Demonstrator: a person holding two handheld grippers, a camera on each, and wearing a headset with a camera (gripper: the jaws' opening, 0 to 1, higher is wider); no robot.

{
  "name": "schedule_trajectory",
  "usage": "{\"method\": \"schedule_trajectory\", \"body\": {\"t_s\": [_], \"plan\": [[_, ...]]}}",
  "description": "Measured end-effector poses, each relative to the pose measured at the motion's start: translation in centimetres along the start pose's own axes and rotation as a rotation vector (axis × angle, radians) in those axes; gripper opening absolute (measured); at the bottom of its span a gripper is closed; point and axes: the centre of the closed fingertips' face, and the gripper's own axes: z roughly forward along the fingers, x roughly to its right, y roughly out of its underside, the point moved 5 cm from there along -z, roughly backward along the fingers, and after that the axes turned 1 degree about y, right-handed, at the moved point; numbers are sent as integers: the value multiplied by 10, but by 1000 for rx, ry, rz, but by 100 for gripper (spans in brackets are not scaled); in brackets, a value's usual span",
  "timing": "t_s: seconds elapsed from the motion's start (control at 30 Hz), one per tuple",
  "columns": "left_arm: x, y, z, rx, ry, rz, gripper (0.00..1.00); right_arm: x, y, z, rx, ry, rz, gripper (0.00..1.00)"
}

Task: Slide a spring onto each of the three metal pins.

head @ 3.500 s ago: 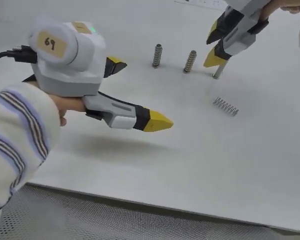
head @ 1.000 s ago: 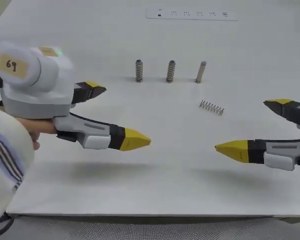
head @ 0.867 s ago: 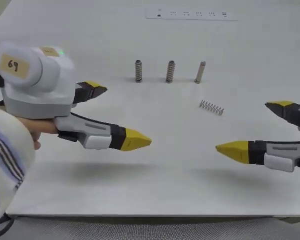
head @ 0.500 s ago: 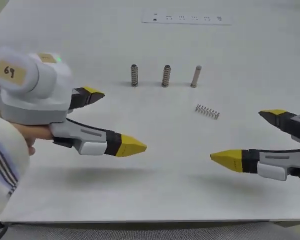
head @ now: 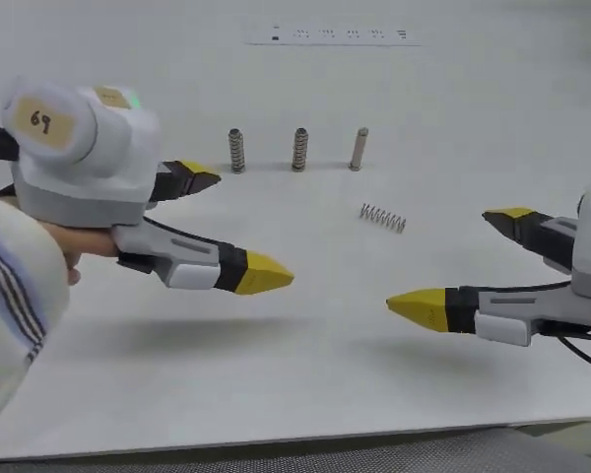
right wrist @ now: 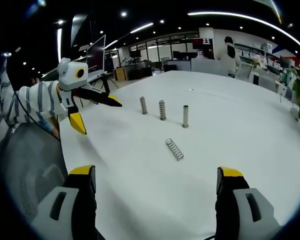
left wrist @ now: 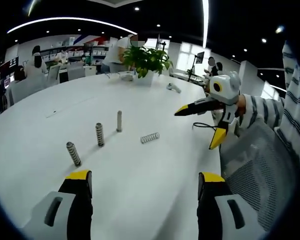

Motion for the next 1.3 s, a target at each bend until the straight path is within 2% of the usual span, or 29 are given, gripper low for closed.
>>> {"method": "schedule_trajectory", "body": {"t_s": [0.17, 0.33, 0.57, 0.77, 0.9, 1.03, 1.17, 1.3], "plan": [[-3, -7, 11, -6, 20, 19, 82, 1, 4, -4, -13, 5, -6, 99], [-4, -13, 20, -21, 52, 55, 81, 5, 1, -9, -2, 21, 6, 99], [-6, -23, 33, -52, 103, 104, 78, 3, -1, -13, 2, 12, -9, 99], [-10, -34, 46, -43, 108, 158, 75, -2, -1, -15, 3, -6, -12, 99], [-9, -38, 55, -49, 134, 191, 70, -3, -2, -15, 3, -8, -17, 99], [-8, -42, 64, -51, 146, 211, 72, -2, -2, -15, -3, -3, -16, 99], [-7, -43, 73, -71, 164, 244, 68, -1, -1, -15, -2, -3, -9, 99], [-5, -47, 80, -71, 176, 261, 67, -1, 1, -16, -11, -2, -7, 99]]}}
